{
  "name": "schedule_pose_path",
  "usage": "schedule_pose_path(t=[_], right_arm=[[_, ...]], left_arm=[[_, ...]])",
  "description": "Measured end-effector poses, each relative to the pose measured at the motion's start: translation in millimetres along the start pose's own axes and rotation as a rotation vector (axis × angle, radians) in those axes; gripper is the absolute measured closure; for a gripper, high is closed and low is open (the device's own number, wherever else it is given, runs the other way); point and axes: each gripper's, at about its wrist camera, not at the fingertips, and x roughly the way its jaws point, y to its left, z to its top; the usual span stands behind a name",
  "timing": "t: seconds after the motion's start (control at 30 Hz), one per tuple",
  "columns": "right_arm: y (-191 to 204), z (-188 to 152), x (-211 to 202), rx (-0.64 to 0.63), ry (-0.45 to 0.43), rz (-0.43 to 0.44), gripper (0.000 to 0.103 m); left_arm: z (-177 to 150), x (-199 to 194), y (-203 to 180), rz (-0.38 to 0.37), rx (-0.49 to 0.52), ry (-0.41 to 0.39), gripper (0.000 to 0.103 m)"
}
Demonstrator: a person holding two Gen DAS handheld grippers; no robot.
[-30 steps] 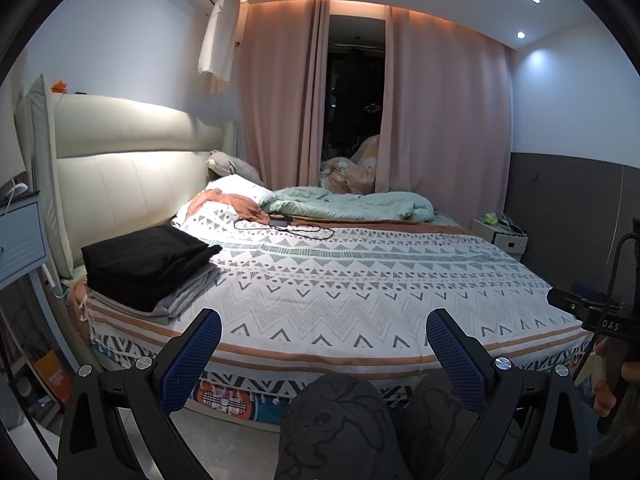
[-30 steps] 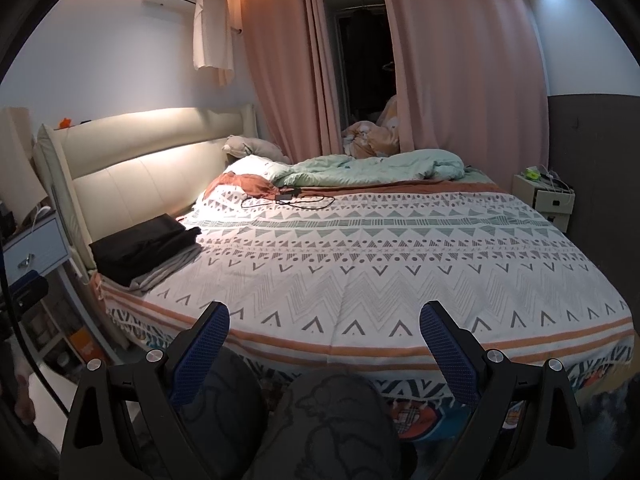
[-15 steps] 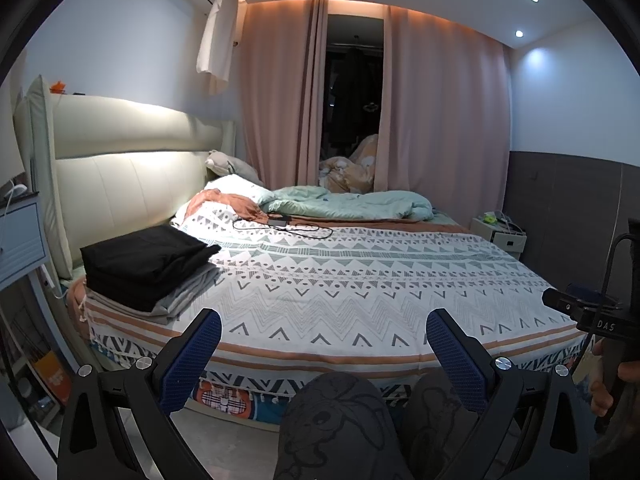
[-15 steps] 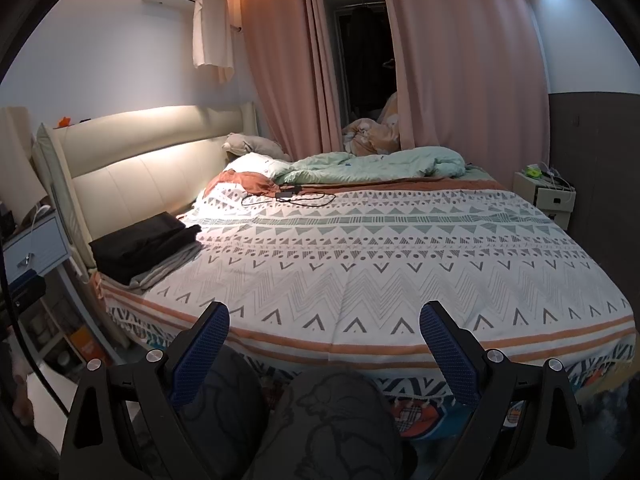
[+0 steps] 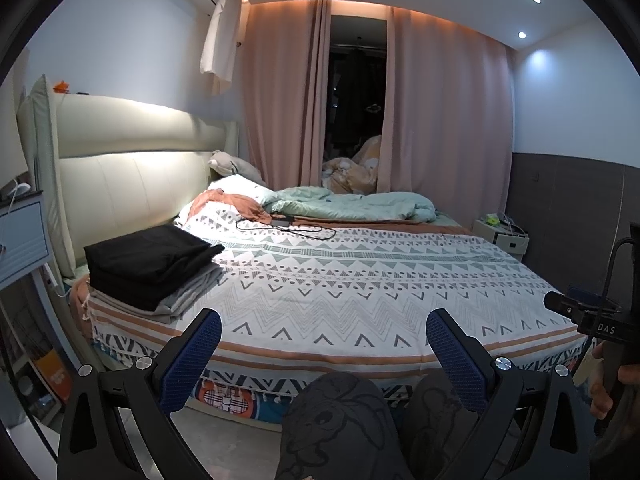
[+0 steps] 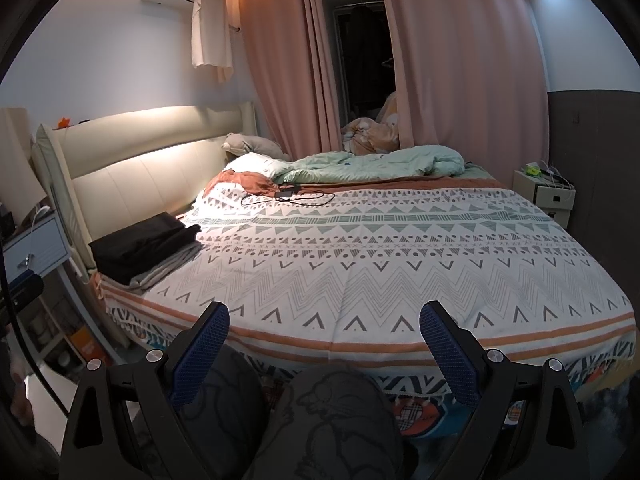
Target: Fold large clothes
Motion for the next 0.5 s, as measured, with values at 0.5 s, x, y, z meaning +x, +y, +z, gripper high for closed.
schedule_pose_path(t=[0.5], right_arm=[[1.2,-2.8,1.2,0.004,0.010,-0.001,0.007]], left_arm=[[-2.0,-2.4,-4.6,0.011,0.011,0.008,0.001]])
